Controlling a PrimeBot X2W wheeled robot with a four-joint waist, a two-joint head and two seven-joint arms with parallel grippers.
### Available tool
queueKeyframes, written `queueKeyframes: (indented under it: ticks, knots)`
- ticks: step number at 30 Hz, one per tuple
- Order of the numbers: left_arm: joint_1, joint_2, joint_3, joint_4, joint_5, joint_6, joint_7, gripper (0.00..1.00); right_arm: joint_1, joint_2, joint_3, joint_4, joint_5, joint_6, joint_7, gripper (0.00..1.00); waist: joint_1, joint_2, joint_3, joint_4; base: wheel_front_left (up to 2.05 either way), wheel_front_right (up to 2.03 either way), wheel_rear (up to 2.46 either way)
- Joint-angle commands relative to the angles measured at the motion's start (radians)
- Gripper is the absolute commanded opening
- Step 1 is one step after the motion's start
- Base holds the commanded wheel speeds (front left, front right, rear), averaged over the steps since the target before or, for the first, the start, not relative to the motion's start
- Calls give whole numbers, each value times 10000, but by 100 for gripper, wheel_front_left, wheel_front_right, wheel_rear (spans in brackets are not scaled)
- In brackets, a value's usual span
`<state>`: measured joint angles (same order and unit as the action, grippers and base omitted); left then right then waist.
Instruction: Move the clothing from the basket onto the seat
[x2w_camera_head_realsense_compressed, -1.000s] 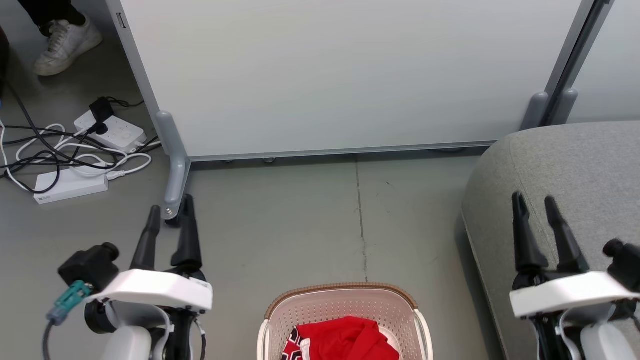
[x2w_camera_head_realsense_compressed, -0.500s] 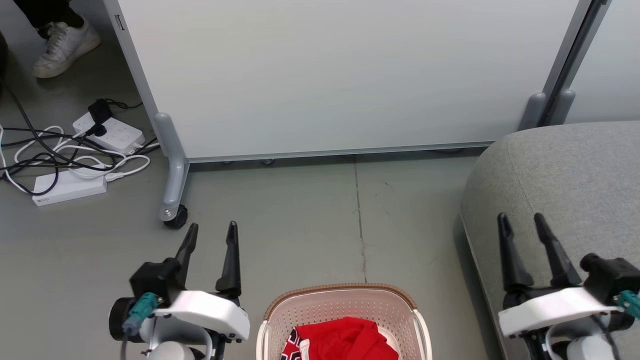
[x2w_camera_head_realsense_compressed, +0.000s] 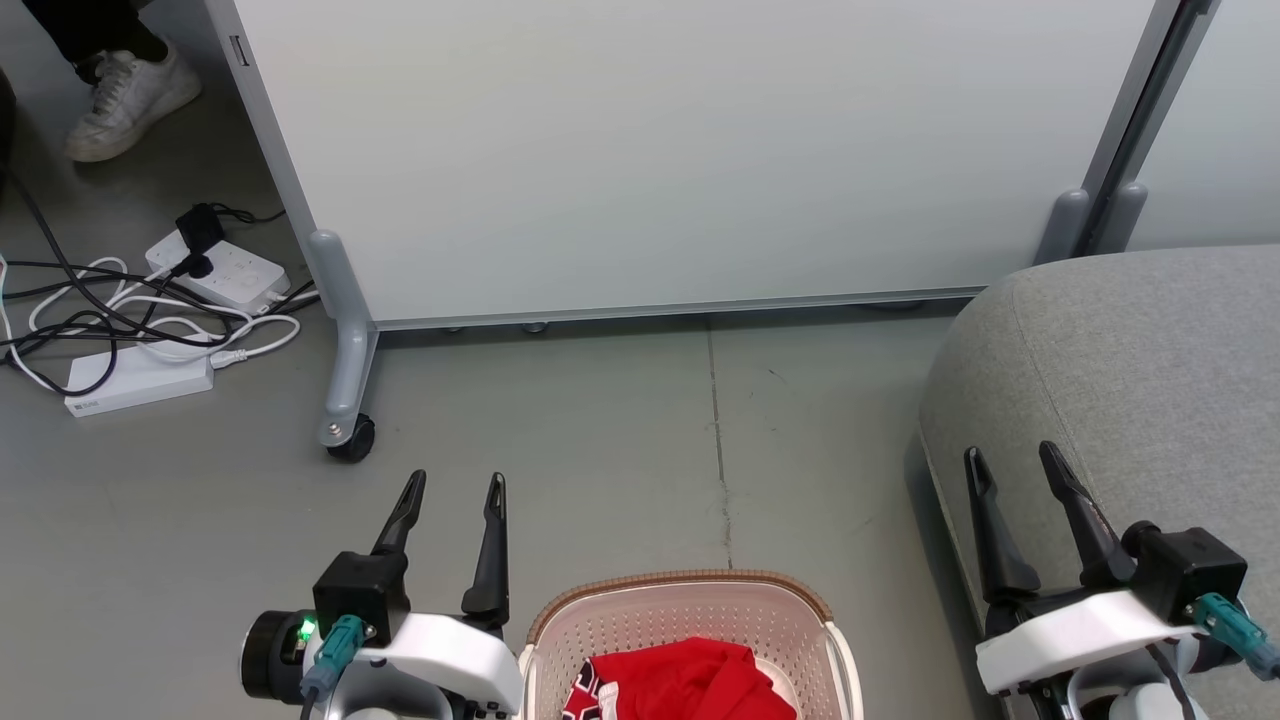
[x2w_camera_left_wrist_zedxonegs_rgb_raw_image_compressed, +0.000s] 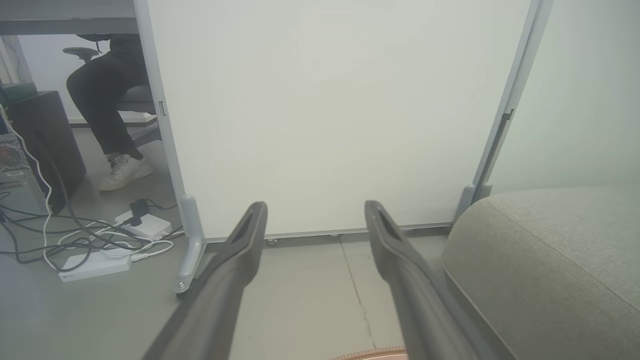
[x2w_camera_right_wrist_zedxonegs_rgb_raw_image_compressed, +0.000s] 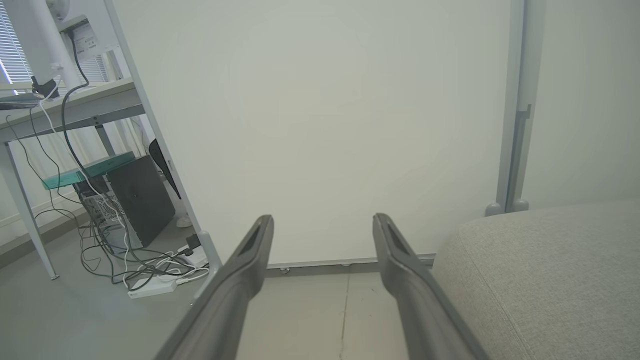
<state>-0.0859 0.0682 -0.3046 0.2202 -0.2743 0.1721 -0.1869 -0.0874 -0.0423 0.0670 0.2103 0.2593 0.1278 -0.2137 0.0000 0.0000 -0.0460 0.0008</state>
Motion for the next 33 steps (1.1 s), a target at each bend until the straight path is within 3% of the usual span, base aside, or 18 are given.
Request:
queueKeyframes:
  ticks: [1,15,23,33]
  knots:
    - [36,13,3,-20,146,-37,-103,100,73,-94,3,13,-140,36,-104,100,0,0,-5,-1,0,0,0]
    - [422,-171,468,361,-538,-1008,-445,100,105,-106,359,495,-468,43,-315,100,0,0,-73,7,0,0,0]
    - [556,-164,168,531,-670,-1180,-620,100,190,-115,499,710,-547,47,-414,100,0,0,-120,9,0,0,0]
    - [623,-158,158,643,-816,-1037,-809,100,68,-124,627,1127,-760,49,-538,100,0,0,-156,29,0,0,0]
